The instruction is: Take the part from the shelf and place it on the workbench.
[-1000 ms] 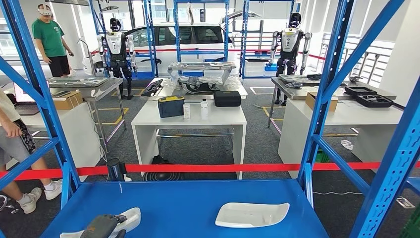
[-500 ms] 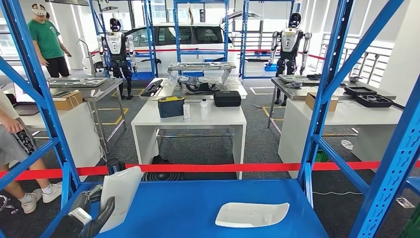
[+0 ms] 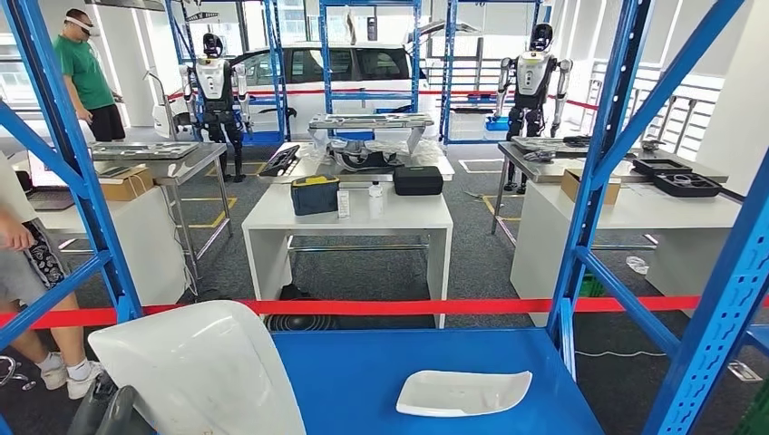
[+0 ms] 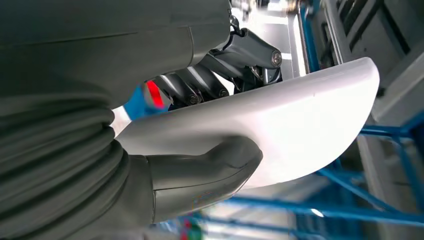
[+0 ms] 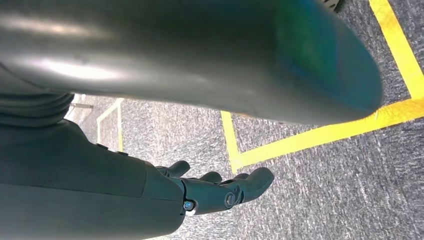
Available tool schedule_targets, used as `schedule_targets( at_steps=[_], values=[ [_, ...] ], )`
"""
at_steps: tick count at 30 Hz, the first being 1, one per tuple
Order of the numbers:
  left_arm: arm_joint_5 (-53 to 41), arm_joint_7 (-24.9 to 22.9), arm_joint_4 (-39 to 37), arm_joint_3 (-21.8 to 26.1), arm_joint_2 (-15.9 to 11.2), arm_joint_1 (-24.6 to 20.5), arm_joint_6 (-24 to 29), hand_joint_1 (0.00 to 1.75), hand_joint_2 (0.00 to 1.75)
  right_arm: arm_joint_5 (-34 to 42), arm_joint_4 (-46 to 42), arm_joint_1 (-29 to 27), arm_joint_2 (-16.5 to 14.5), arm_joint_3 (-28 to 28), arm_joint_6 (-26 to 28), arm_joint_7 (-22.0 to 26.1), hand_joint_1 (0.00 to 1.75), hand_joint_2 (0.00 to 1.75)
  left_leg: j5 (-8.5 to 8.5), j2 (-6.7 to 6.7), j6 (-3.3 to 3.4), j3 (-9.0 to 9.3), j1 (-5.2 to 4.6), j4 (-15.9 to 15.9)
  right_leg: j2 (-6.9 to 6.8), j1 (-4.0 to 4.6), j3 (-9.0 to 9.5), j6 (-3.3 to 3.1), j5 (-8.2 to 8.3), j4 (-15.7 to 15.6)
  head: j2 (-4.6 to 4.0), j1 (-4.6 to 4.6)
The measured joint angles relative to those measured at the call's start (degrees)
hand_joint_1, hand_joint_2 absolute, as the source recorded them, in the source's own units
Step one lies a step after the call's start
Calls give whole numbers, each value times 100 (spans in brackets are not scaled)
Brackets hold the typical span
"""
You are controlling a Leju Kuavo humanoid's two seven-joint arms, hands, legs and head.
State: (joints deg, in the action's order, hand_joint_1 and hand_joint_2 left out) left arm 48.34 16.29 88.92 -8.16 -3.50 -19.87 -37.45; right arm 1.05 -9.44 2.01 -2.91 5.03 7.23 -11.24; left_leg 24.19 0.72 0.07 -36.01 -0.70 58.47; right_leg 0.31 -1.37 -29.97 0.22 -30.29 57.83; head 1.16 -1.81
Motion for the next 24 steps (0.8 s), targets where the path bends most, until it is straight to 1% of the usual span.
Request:
schedule_targets(
  at_steps=[2, 4, 6, 7, 8, 9, 10, 11, 12, 13, 14, 15, 16, 17, 18, 19, 21, 22, 23, 24],
  values=[
    [229, -115, 25, 14, 54, 95, -97, 175, 175, 0, 0, 1, -1, 11, 0, -2, 0, 0, 16, 0, 24, -1, -12, 15, -1, -13, 6, 24, -6, -2, 0, 0],
    [271, -149, 51, 34, 86, 147, -124, 175, 175, 0, 0, 1, -2, 26, 0, -2, 0, 0, 36, 0, 55, -2, -27, 26, -1, -27, 17, 57, -11, -16, 0, 0],
    [281, -163, 83, 47, 112, 169, -131, 175, 175, 0, 0, 3, -3, 36, 0, -2, 0, 0, 29, -1, 100, 31, -10, -24, -5, -29, 39, 97, -28, -15, 0, 0],
    [287, -167, 101, 51, 124, 174, -136, 175, 175, 0, 0, 5, -4, 39, 0, -2, 0, 0, 19, -6, 127, 55, 6, -59, -7, -24, 13, 106, -85, 67, 0, 1],
    [295, -171, 116, 57, 138, 179, -140, 175, 175, 0, 0, 7, -4, 42, 0, -2, 0, 0, 9, -13, 153, 80, 23, -92, -8, -16, -80, 109, -208, 275, 0, 2],
    [303, -175, 126, 63, 155, 187, -144, 175, 175, 0, 0, 7, -4, 44, 0, -2, 0, 0, 8, -22, 173, 94, 26, -105, -8, -14, -245, 102, -383, 609, 0, 4],
    [309, -178, 130, 69, 167, 199, -146, 175, 175, 0, 0, 5, -4, 46, 0, -2, 0, 0, 15, -29, 189, 97, 21, -105, -8, -7, -468, 97, -577, 1022, 0, 5],
    [312, -182, 131, 73, 180, 215, -146, 175, 175, 0, 0, 0, -4, 48, 0, -3, 0, 0, 23, -33, 196, 97, 14, -101, -7, -3, -686, 94, -715, 1409, 0, 6],
    [312, -185, 131, 75, 190, 230, -146, 175, 175, 0, 0, -5, -4, 48, 0, -4, 0, 0, 31, -34, 195, 97, 9, -94, -7, -1, -838, 89, -743, 1647, 0, 6],
    [313, -186, 131, 76, 198, 243, -146, 175, 175, 0, 0, -8, -4, 48, 0, -4, 0, 0, 40, -32, 187, 98, 7, -82, -8, 0, -884, 82, -645, 1666, 0, 6],
    [313, -186, 131, 77, 203, 251, -146, 175, 175, 0, 0, -8, -3, 49, 0, -4, 0, 0, 52, -30, 173, 98, 9, -63, -9, 1, -807, 71, -444, 1439, 0, 7],
    [313, -186, 131, 78, 207, 255, -146, 175, 175, 0, 0, -5, -1, 50, 0, -4, 0, 0, 67, -27, 152, 98, 13, -37, -12, 0, -633, 58, -208, 1034, 0, 7],
    [314, -186, 132, 79, 212, 259, -147, 175, 175, 0, 0, -1, 1, 53, -1, -4, 0, 0, 83, -23, 124, 96, 13, -12, -17, 7, -457, 42, -27, 665, 0, 6],
    [314, -187, 132, 80, 215, 261, -147, 175, 175, 0, 0, -1, 1, 57, -1, -4, 0, 0, 102, -19, 91, 93, 12, 14, -18, 22, -332, 21, 101, 391, 0, 6],
    [315, -187, 133, 81, 220, 264, -148, 175, 175, 0, 0, -1, 1, 63, -2, -4, 0, 0, 107, -14, 53, 90, 10, 43, -19, 36, -266, -2, 146, 246, 0, 5],
    [324, -189, 133, 83, 222, 267, -152, 175, 175, 0, 0, 0, 1, 70, -3, -4, 0, 0, 103, -9, 14, 89, 9, 58, -14, 53, -272, -26, 146, 244, 0, 4],
    [398, -212, 136, 86, 225, 271, -188, 175, 175, 0, 0, 3, -2, 80, -4, -1, 0, 0, 93, -4, -67, 75, 13, 84, -10, 46, -288, -100, 174, 204, 0, 4],
    [458, -232, 138, 92, 226, 276, -217, 175, 175, -1, 0, 4, -3, 84, -4, 3, 0, 0, 155, -8, -107, 45, 20, 132, -12, 39, -299, -143, 199, 188, 0, 2],
    [515, -252, 139, 100, 230, 285, -249, 175, 175, -1, 0, 4, -2, 86, -2, 10, 0, 0, 289, -13, -149, -19, 30, 280, -19, 30, -314, -187, 228, 168, 0, -1],
    [556, -268, 140, 110, 237, 303, -274, 175, 175, -2, 0, 4, -1, 89, -1, 19, 0, 0, 490, -19, -188, -122, 49, 543, -28, 29, -335, -222, 253, 157, 0, -4]
  ],
)
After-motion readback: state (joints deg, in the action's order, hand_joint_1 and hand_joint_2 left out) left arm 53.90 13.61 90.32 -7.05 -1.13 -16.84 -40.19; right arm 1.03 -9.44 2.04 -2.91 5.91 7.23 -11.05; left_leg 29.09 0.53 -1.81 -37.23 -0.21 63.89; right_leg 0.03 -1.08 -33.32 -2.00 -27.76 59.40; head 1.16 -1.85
